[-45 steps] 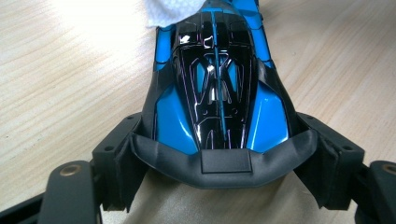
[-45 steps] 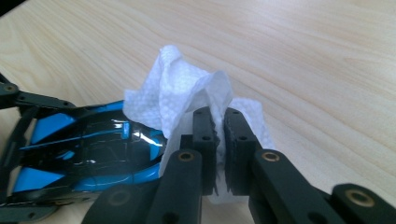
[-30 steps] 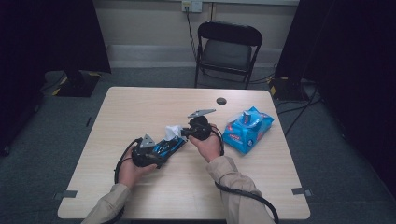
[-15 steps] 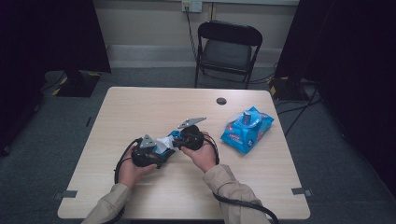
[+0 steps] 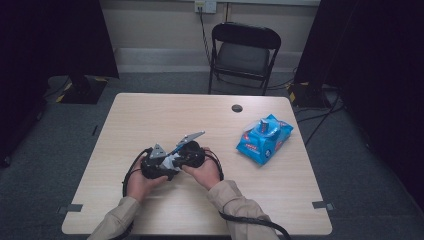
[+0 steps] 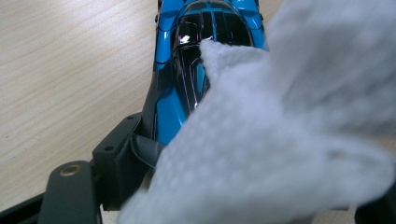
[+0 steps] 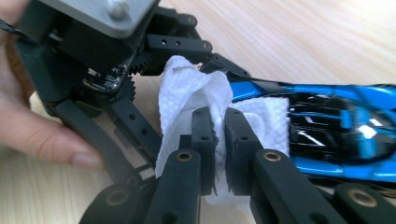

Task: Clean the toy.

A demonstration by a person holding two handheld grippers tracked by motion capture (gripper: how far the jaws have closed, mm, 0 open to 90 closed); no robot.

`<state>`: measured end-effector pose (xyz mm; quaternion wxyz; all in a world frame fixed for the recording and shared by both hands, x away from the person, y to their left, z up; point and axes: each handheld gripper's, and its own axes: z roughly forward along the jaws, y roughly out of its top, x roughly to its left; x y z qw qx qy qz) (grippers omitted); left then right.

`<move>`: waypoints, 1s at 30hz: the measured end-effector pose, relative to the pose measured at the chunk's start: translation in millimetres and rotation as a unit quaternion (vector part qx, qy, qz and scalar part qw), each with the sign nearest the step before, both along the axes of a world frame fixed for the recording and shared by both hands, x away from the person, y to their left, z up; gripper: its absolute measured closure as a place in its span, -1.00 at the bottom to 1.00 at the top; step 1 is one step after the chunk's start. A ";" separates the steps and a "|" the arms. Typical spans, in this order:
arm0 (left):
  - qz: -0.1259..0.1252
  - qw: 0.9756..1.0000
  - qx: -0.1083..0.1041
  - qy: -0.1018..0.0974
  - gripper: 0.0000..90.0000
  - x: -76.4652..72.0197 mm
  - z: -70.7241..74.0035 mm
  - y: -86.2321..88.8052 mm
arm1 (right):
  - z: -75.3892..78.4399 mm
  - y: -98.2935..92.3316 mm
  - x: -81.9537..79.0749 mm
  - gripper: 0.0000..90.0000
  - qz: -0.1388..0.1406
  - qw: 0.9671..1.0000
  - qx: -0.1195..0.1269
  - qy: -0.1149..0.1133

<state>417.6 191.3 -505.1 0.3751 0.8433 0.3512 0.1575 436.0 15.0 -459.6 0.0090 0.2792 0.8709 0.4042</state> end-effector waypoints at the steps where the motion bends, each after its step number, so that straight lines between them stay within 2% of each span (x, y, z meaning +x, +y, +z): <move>1: 0.000 1.000 0.000 0.000 -0.46 0.0 0.0 0.0 | -2.6 1.4 0.8 0.87 -0.001 1.000 0.001 0.001; 3: 0.002 1.000 -0.006 0.004 -0.46 -0.5 -0.4 -0.6 | -6.0 2.7 2.5 0.86 -0.005 1.000 0.006 0.006; 10: 0.001 1.000 -0.005 0.004 -0.46 -0.4 -0.4 -0.5 | -9.1 4.8 10.3 0.86 -0.023 1.000 0.012 0.013; 23: 0.003 1.000 -0.009 0.006 -0.46 -0.7 -0.7 -1.0 | -6.2 4.6 19.8 0.88 -0.055 0.998 0.023 0.004; 30: 0.003 1.000 -0.008 0.007 -0.46 -0.8 -0.5 -1.0 | -5.2 8.6 23.6 0.88 -0.060 0.998 0.017 -0.003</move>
